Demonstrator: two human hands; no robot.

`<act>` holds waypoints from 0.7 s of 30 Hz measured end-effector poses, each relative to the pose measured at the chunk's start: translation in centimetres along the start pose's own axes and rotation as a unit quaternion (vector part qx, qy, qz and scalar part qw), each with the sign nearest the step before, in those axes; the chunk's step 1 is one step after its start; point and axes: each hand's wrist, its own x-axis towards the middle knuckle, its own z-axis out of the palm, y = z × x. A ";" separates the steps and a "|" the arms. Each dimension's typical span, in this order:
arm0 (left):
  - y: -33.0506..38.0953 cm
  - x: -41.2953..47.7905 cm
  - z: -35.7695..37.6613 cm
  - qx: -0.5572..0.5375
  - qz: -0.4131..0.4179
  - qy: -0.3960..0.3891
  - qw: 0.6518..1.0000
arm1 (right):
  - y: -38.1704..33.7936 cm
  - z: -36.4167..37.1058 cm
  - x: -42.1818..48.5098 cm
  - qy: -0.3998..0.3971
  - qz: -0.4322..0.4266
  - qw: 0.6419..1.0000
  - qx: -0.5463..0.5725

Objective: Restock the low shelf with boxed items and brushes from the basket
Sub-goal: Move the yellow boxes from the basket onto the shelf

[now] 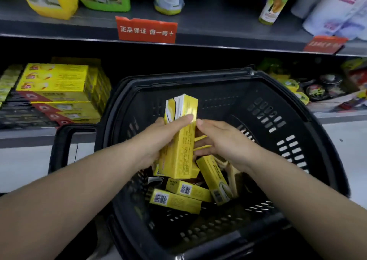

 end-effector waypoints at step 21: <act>1.9 1.4 -0.8 -0.037 -0.008 0.074 0.997 | 6.7 0.1 3.9 -0.087 -0.004 0.854 -0.513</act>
